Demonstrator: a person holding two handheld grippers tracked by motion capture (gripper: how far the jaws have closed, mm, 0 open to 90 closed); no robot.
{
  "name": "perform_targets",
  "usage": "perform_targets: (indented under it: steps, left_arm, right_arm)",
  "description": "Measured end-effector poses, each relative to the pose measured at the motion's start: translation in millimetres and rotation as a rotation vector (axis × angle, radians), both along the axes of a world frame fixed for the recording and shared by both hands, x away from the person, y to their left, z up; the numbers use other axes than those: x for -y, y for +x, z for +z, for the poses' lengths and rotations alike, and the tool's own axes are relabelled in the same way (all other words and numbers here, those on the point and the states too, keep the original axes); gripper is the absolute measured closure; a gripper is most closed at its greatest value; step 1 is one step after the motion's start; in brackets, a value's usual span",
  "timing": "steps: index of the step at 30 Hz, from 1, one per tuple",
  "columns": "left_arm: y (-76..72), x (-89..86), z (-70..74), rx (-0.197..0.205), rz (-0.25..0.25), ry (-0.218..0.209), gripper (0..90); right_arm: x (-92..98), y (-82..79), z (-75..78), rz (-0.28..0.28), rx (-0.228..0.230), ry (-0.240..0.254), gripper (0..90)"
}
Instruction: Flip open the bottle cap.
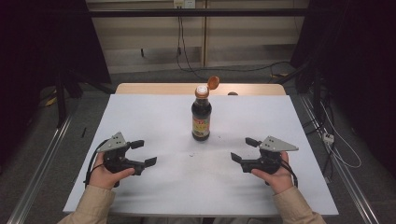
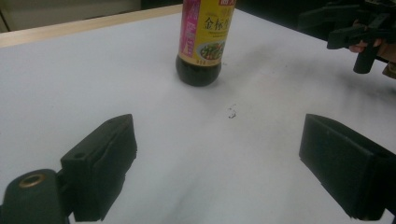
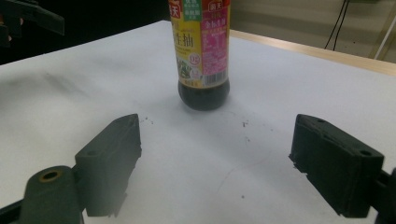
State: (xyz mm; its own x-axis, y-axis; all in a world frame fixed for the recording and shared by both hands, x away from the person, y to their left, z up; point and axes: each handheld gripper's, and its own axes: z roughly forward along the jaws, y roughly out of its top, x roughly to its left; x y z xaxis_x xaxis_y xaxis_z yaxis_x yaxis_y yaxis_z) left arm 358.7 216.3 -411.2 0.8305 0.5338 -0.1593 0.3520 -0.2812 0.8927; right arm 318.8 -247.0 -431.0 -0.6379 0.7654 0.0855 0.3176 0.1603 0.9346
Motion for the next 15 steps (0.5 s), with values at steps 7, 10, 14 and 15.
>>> perform_targets:
  steps: [7, 10, 14, 15]
  left_arm:
    - [-3.2, -7.3, -6.2, -0.008, 0.011, 0.017, 10.7]
    - [-4.3, -9.7, -7.5, -0.011, 0.017, 0.015, 10.7]
    - [-4.4, -11.9, -9.8, -0.015, 0.023, 0.022, 10.6]
    - [-4.4, -11.8, -10.6, -0.02, 0.025, 0.018, 10.6]
  right_arm:
    - [12.1, -7.9, -2.7, -0.008, 0.002, -0.004, 15.9]
    - [19.9, -11.9, -4.4, -0.015, -0.003, -0.003, 15.9]
    - [29.5, -18.3, -5.3, -0.029, -0.007, 0.0, 15.9]
    - [31.6, -19.9, -5.4, -0.032, -0.008, -0.001, 15.8]
